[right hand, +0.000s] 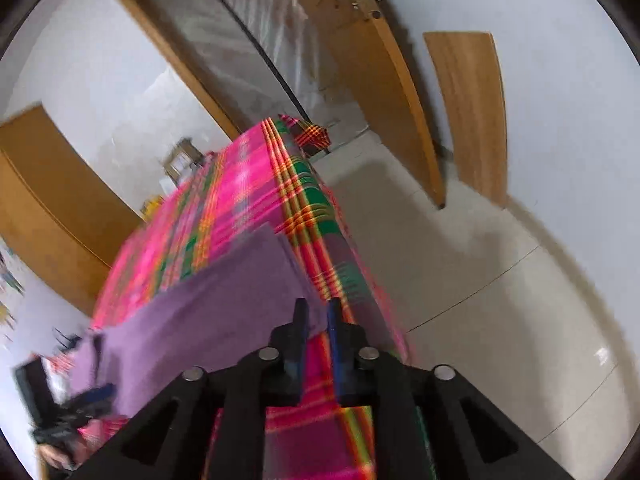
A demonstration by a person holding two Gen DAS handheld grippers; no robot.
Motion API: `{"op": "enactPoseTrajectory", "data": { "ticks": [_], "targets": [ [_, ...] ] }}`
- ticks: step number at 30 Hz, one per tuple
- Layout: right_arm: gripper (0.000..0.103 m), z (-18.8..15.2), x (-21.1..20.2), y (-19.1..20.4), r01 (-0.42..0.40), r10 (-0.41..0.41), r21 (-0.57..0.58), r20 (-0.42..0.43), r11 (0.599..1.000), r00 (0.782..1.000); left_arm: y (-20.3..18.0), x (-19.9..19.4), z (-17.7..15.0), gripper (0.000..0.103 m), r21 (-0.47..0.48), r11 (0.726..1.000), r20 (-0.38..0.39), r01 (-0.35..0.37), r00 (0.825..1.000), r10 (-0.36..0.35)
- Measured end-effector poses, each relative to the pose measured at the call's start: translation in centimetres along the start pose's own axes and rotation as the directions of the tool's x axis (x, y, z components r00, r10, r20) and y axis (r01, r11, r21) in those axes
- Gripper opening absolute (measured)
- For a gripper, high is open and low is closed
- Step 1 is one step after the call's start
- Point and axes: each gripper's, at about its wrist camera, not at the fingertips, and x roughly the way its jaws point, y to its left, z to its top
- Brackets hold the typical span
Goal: Fold clothes
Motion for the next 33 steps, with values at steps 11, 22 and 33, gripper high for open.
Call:
{"op": "enactPoseTrajectory", "data": {
  "ticks": [11,22,33],
  "targets": [
    [0.045,-0.7,2.3,-0.2,-0.109,0.113,0.098,-0.038,0.989,0.993,1.0,-1.2,0.1,0.063,-0.014,1.0,0.02,-0.012,1.0,0.012],
    [0.038,-1.3,2.8,-0.9,-0.217,0.219,0.21,0.016,0.953,0.976,2.6,-2.8,0.2,0.063,-0.051,0.998,0.058,-0.022,0.998,0.025],
    [0.034,-0.5,4.7,-0.1,-0.22,0.217,0.226,0.037,0.949,0.975,3.8,-4.1,0.2,0.063,-0.086,0.996,0.095,-0.038,0.994,0.047]
  ]
}}
